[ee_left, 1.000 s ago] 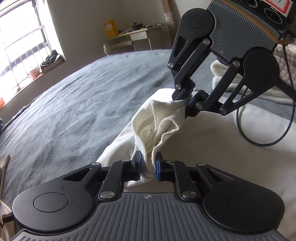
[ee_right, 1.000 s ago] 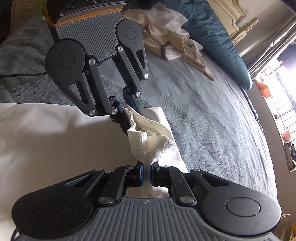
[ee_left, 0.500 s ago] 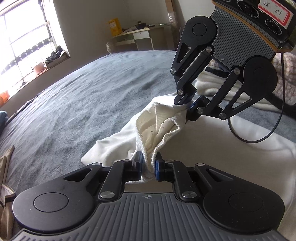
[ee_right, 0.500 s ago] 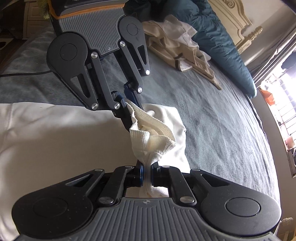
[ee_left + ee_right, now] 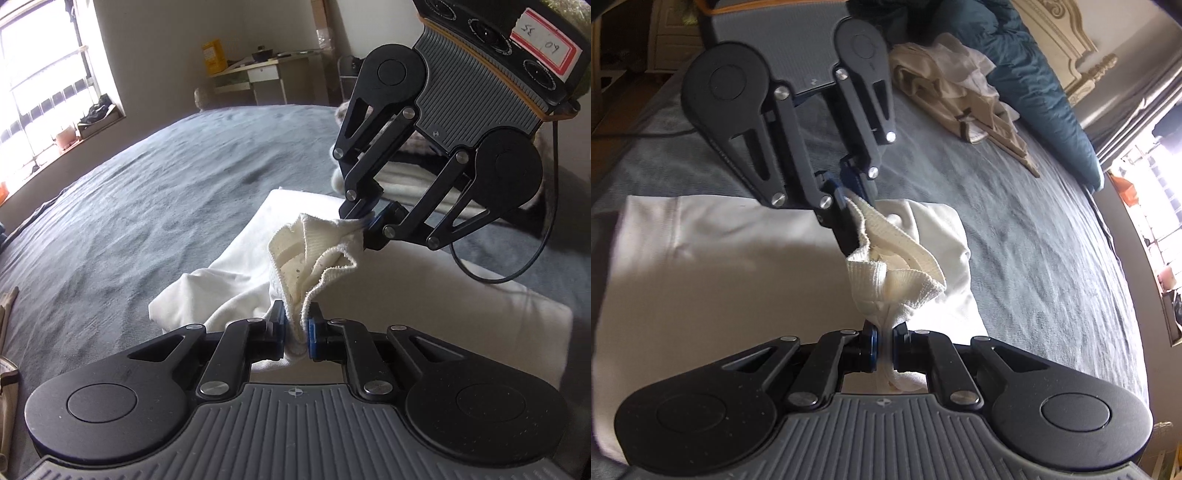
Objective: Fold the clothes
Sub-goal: 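Carry the collar end with both grippers over the body, folding it in half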
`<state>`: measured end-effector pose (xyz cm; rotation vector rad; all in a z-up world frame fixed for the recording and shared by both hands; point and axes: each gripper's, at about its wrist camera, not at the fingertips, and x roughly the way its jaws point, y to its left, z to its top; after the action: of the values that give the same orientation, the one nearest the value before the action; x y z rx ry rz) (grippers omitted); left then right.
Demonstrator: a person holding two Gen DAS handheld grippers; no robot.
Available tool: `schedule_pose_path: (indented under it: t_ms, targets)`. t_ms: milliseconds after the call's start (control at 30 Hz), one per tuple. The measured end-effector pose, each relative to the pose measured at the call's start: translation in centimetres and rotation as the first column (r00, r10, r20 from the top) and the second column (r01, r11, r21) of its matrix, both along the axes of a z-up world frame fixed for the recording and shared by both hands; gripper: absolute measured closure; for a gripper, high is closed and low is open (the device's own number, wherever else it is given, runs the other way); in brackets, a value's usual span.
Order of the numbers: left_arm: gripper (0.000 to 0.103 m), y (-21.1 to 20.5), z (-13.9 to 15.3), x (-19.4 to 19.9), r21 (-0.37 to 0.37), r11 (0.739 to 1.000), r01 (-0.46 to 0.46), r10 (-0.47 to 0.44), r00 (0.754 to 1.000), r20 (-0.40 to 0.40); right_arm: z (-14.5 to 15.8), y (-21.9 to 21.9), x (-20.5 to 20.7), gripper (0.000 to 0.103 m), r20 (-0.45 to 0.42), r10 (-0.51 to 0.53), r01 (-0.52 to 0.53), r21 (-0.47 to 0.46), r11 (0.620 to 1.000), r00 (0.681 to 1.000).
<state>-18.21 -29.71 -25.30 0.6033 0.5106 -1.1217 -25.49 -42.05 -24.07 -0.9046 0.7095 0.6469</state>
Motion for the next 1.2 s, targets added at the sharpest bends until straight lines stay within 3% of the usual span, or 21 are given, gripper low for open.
schedule_pose_path:
  t_ms: [433, 1200]
  targets:
    - [0.094, 1.4, 0.6, -3.6, 0.036, 0.996, 0.079, -0.08, 0.997, 0.014, 0.9, 2.4, -4.9, 0.094, 0.0, 0.009, -0.009, -0.006, 1.0, 1.0]
    - [0.094, 2.4, -2.1, -8.8, 0.131, 0.963, 0.236, -0.233, 0.972, -0.041, -2.5, 4.6, -11.6, 0.094, -0.059, 0.021, -0.022, -0.01, 1.0, 0.998]
